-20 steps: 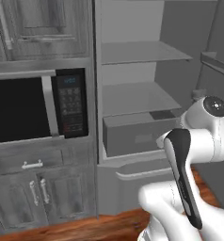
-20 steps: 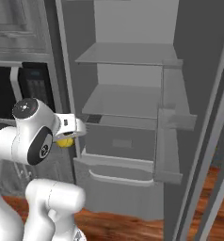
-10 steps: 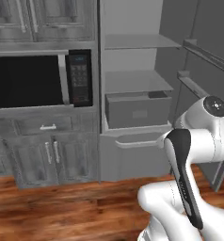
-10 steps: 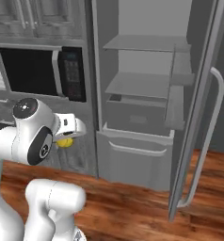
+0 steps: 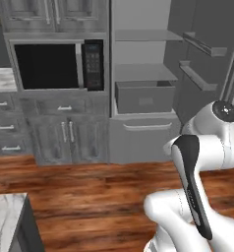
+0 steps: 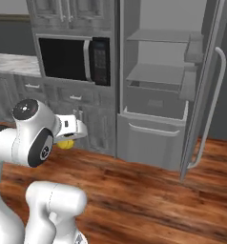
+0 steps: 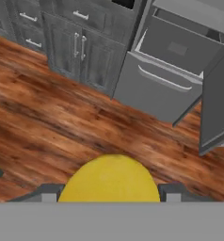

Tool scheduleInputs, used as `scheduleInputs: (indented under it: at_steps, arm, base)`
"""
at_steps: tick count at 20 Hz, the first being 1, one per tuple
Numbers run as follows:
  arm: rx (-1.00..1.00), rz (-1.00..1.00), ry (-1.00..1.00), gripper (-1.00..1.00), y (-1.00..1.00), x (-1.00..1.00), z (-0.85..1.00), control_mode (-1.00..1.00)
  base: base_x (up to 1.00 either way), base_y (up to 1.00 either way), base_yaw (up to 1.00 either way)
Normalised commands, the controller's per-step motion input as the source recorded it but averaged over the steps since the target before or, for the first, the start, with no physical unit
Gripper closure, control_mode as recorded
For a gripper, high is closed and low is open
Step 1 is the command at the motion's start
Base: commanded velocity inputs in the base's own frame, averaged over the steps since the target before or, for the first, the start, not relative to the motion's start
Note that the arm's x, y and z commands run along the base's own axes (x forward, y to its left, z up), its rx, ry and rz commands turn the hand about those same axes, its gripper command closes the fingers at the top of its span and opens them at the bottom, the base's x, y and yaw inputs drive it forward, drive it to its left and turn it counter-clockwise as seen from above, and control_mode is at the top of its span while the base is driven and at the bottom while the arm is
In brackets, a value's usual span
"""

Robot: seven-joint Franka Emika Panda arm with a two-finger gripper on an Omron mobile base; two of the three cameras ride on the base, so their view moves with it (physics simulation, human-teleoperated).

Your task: Place the cold items (lemon and lime) from the fridge in one tupperware on the dining counter. Place the warm items (hot dog and kebab skewer) in the stove area in another tupperware.

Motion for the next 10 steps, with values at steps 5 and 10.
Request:
scheduleInputs:
  at_steps: [5,10]
  arm:
    - [0.0,0.0,0.0,1.0,0.0,0.0,0.0,1.0]
    - [0.0,0.0,0.0,1.0,0.0,0.0,0.0,1.0]
  base:
    - [-1.0,0.0,0.14]
    - [-1.0,0.11,0.13]
